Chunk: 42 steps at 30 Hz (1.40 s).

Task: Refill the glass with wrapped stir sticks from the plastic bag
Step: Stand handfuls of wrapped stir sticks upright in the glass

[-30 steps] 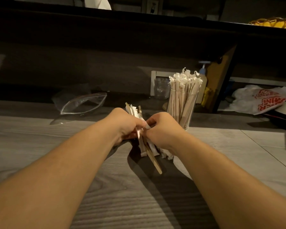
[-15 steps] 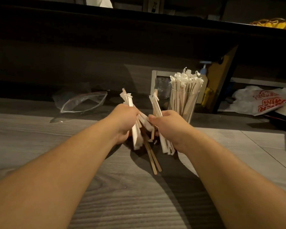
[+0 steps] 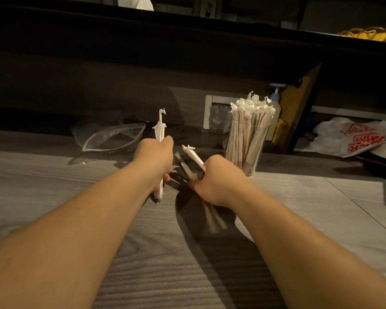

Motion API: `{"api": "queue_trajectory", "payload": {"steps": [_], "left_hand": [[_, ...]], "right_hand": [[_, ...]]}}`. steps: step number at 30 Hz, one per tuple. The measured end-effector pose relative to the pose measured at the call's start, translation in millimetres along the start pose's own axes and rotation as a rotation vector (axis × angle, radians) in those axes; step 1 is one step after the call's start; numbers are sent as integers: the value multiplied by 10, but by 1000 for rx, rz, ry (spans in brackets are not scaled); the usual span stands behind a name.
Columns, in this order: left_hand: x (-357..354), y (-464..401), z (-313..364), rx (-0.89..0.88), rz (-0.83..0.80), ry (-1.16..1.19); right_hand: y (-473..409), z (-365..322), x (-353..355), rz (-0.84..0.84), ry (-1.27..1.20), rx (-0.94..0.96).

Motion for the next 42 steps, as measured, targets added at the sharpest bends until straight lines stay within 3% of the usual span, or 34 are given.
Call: {"api": "queue_trajectory", "payload": {"steps": [6, 9, 13, 17, 23, 33, 37, 42], "left_hand": [[-1, 12, -16, -32, -2, -21], [19, 30, -7, -28, -42, 44], [21, 42, 26, -93, -111, 126], [-1, 92, 56, -240, -173, 239], [-14, 190, 95, -579, -143, 267], [-37, 201, 31, -488, -221, 162], [-64, 250, 6, -357, -266, 235], [-199, 372, 134, -383, -318, 338]], "right_hand": [[28, -40, 54, -109, 173, 14], [40, 44, 107, -84, 92, -2], [72, 215, 177, 121, -382, 7], [82, 253, 210, 283, -858, 130], [88, 193, 324, 637, -865, 403], [40, 336, 137, 559, -867, 177], [55, 311, 159, 532, -959, 165], [41, 351, 228, 576, -997, 134]]}}
Point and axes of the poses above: each hand's wrist, its own y-axis away from the middle knuckle, its own x-axis out of the back of the hand, z = x × y, the point moved 1 cm from there along -y, towards the middle knuckle, and after that the axes turned 11 degrees about x, right-handed, at the moved point
